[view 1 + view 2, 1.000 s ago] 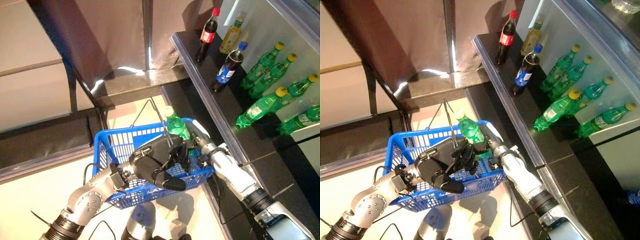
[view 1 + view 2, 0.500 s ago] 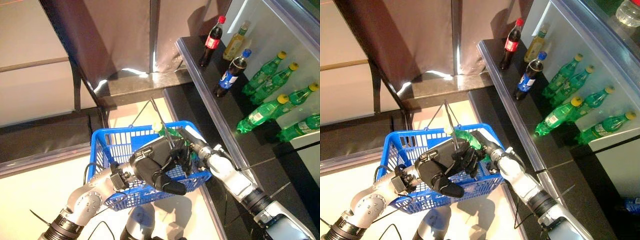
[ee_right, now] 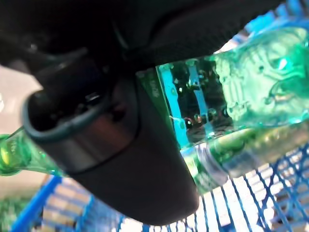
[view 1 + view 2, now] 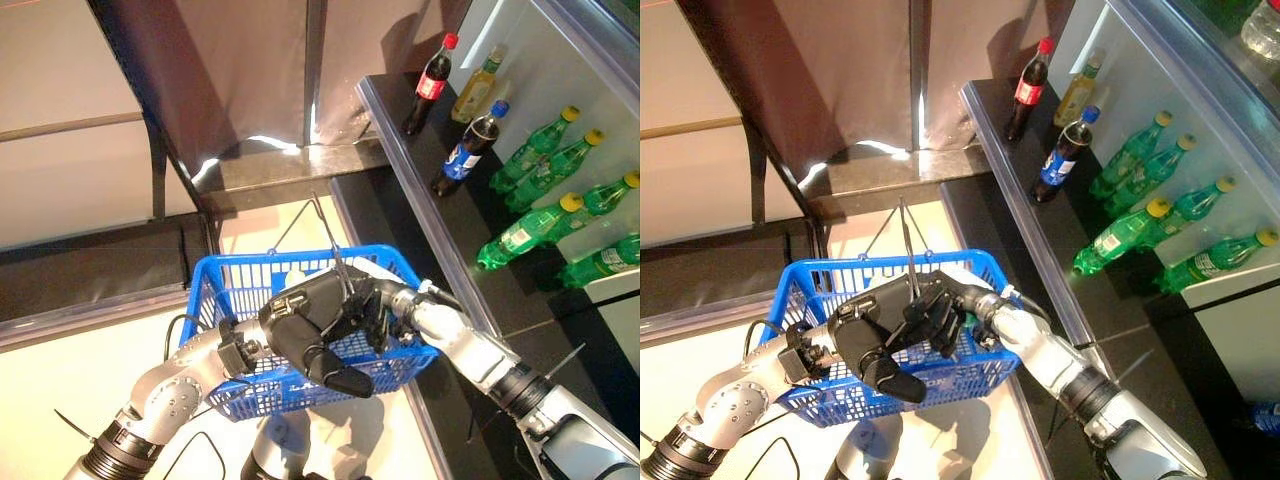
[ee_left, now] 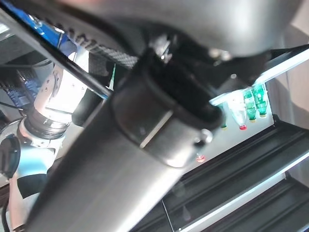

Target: Pick up the drink and place into the basket.

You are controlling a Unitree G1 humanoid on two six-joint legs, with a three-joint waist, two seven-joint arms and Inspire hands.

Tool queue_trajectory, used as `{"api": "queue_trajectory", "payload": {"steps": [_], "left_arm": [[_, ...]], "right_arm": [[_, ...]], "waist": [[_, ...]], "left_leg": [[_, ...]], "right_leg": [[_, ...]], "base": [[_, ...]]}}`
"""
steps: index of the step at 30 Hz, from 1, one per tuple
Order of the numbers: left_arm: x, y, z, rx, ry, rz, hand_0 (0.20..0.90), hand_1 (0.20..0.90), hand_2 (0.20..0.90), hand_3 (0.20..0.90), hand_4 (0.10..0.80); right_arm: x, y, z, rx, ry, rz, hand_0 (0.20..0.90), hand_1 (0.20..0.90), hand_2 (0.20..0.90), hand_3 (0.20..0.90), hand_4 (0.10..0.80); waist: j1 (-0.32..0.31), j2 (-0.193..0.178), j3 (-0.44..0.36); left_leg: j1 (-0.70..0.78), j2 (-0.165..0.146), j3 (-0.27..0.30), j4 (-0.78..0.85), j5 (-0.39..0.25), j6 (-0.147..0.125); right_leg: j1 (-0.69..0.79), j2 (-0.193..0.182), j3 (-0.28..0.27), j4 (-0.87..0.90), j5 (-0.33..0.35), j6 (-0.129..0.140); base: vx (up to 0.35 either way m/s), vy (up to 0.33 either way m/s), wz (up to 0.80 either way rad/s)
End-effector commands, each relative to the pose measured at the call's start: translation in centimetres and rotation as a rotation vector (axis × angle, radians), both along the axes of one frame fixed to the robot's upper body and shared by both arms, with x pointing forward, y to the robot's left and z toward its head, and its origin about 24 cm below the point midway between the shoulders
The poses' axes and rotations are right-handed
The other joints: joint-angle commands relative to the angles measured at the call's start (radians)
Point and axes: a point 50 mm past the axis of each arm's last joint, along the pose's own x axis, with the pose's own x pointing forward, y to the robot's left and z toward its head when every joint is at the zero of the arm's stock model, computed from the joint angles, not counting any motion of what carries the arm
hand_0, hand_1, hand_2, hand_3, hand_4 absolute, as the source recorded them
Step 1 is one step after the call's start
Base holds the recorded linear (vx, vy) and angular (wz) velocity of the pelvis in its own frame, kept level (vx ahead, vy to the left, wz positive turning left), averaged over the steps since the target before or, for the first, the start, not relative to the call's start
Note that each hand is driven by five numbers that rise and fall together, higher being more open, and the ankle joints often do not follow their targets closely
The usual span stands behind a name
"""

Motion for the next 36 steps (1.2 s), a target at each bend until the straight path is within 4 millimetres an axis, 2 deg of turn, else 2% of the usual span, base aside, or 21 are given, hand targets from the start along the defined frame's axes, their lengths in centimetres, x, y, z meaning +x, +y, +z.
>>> {"api": "queue_trajectory", "payload": {"steps": [1,12,13,14,15,17,18,19,23,24,25,26,27,28,30,31,36], "left_arm": [[-4.2,-4.4,8.1,-0.484,-0.376,-0.442,0.300,0.300,0.300,0.200,0.100],[-4.5,-4.8,8.5,-0.494,-0.393,-0.469,0.300,0.300,0.300,0.200,0.100],[-4.4,-4.8,8.6,-0.494,-0.393,-0.466,0.300,0.300,0.300,0.200,0.100],[-4.5,-4.9,8.6,-0.496,-0.393,-0.470,0.300,0.300,0.300,0.200,0.100],[-4.4,-4.9,8.6,-0.495,-0.395,-0.467,0.300,0.300,0.300,0.200,0.100],[-4.4,-4.9,8.6,-0.497,-0.397,-0.468,0.300,0.300,0.300,0.200,0.100],[-4.5,-4.8,8.6,-0.503,-0.397,-0.472,0.300,0.300,0.300,0.200,0.100],[-4.4,-4.8,8.6,-0.502,-0.397,-0.469,0.300,0.300,0.300,0.200,0.100],[-4.5,-4.7,8.8,-0.511,-0.402,-0.474,0.300,0.300,0.300,0.200,0.100],[-4.6,-4.7,8.8,-0.513,-0.402,-0.479,0.300,0.300,0.300,0.200,0.100],[-4.6,-4.7,8.9,-0.514,-0.403,-0.481,0.300,0.300,0.300,0.200,0.100],[-4.6,-4.8,8.9,-0.512,-0.405,-0.479,0.300,0.300,0.300,0.200,0.100],[-4.6,-4.8,8.9,-0.512,-0.406,-0.479,0.300,0.300,0.300,0.200,0.100],[-4.6,-4.8,8.9,-0.511,-0.406,-0.478,0.300,0.300,0.300,0.200,0.100],[-4.6,-4.8,8.9,-0.509,-0.404,-0.478,0.300,0.300,0.300,0.200,0.100],[-4.7,-4.8,9.0,-0.511,-0.404,-0.481,0.300,0.300,0.300,0.200,0.100],[-4.7,-4.8,8.9,-0.510,-0.402,-0.479,0.300,0.300,0.300,0.200,0.100]], "right_arm": [[-0.6,3.3,2.2,0.033,-0.068,0.167,0.300,0.300,0.300,0.200,0.100],[-0.8,4.4,-0.2,-0.005,0.070,0.179,0.300,0.300,0.300,0.200,0.100],[-0.9,4.5,-0.3,-0.006,0.075,0.181,0.300,0.300,0.300,0.200,0.100],[-0.9,4.5,-0.4,-0.008,0.079,0.174,0.300,0.300,0.300,0.200,0.100],[-1.0,4.5,-0.7,-0.011,0.090,0.172,0.300,0.300,0.300,0.200,0.100],[-1.0,4.5,-1.2,-0.019,0.105,0.164,0.300,0.300,0.300,0.200,0.100],[-1.0,4.3,-1.5,-0.027,0.118,0.155,0.300,0.300,0.300,0.200,0.100],[-1.1,4.4,-1.6,-0.027,0.120,0.158,0.300,0.300,0.300,0.200,0.100],[-1.3,4.2,-2.6,-0.050,0.155,0.146,0.300,0.300,0.300,0.200,0.100],[-1.3,4.0,-2.8,-0.057,0.163,0.139,0.300,0.300,0.300,0.200,0.100],[-1.3,4.0,-3.0,-0.064,0.173,0.136,0.302,0.302,0.302,0.203,0.103],[-1.4,4.1,-3.4,-0.077,0.185,0.129,0.514,0.514,0.514,0.450,0.350],[-1.4,4.0,-3.6,-0.085,0.192,0.121,0.789,0.789,0.789,0.771,0.671],[-1.4,3.9,-3.7,-0.089,0.198,0.118,0.900,0.900,0.900,0.900,0.800],[-1.5,3.9,-4.0,-0.092,0.206,0.110,0.900,0.900,0.900,0.900,0.800],[-1.5,3.8,-4.0,-0.093,0.206,0.107,0.900,0.900,0.900,0.900,0.800],[-1.5,3.8,-4.3,-0.090,0.213,0.093,0.900,0.900,0.900,0.900,0.800]], "waist": [[0.014,0.009,-0.296],[0.028,0.002,-0.298],[0.026,-0.003,-0.301],[0.029,0.002,-0.299],[0.027,-0.003,-0.301],[0.028,-0.002,-0.302],[0.030,0.004,-0.301],[0.027,-0.002,-0.303],[0.028,-0.002,-0.304],[0.029,0.003,-0.302],[0.030,0.003,-0.302],[0.029,-0.002,-0.302],[0.029,-0.002,-0.302],[0.029,-0.003,-0.302],[0.032,-0.005,-0.303],[0.034,0.000,-0.301],[0.038,-0.003,-0.299]], "left_leg": [[0.103,0.007,-0.091,-0.055,-0.057,0.028],[0.104,0.002,-0.100,-0.055,-0.059,0.026],[0.113,0.010,-0.097,-0.055,-0.084,0.020],[0.104,0.001,-0.101,-0.055,-0.059,0.026],[0.114,0.008,-0.098,-0.055,-0.084,0.021],[0.115,0.006,-0.100,-0.055,-0.084,0.021],[0.106,-0.002,-0.104,-0.055,-0.059,0.027],[0.115,0.006,-0.100,-0.055,-0.084,0.021],[0.115,0.004,-0.100,-0.055,-0.086,0.022],[0.104,-0.005,-0.105,-0.055,-0.060,0.028],[0.106,-0.003,-0.103,-0.055,-0.061,0.028],[0.116,0.005,-0.099,-0.055,-0.086,0.023],[0.116,0.006,-0.099,-0.055,-0.086,0.023],[0.117,0.006,-0.099,-0.055,-0.086,0.023],[0.116,0.006,-0.101,-0.055,-0.086,0.023],[0.107,-0.002,-0.105,-0.055,-0.062,0.028],[0.108,-0.004,-0.112,-0.055,-0.062,0.029]], "right_leg": [[-0.079,0.038,-0.011,0.100,0.032,-0.082],[-0.072,0.040,-0.018,0.096,0.032,-0.084],[-0.063,0.048,-0.004,0.094,0.008,-0.082],[-0.073,0.040,-0.018,0.096,0.032,-0.084],[-0.063,0.049,-0.004,0.096,0.007,-0.082],[-0.063,0.048,-0.005,0.098,0.006,-0.082],[-0.072,0.040,-0.019,0.100,0.031,-0.084],[-0.063,0.048,-0.005,0.098,0.006,-0.081],[-0.064,0.048,-0.005,0.098,0.006,-0.081],[-0.073,0.040,-0.020,0.099,0.032,-0.083],[-0.073,0.039,-0.021,0.100,0.030,-0.084],[-0.063,0.048,-0.008,0.101,0.004,-0.082],[-0.064,0.047,-0.008,0.103,0.003,-0.083],[-0.063,0.047,-0.008,0.104,0.003,-0.083],[-0.063,0.048,-0.011,0.108,-0.001,-0.083],[-0.072,0.040,-0.025,0.109,0.024,-0.086],[-0.070,0.042,-0.026,0.110,0.022,-0.088]], "base": [[0.000,0.000,0.00],[0.007,-0.007,0.00],[0.005,-0.005,0.07],[0.080,-0.071,0.07],[0.013,0.002,0.05],[0.017,0.005,0.04],[0.009,0.003,0.09],[0.004,0.000,0.07],[0.001,-0.002,0.01],[-0.065,0.063,0.01],[0.000,0.000,0.00],[0.083,-0.087,0.06],[0.084,-0.084,0.05],[0.012,-0.009,0.04],[-0.030,0.031,0.01],[-0.062,0.059,0.01],[0.011,-0.013,-0.03]]}}
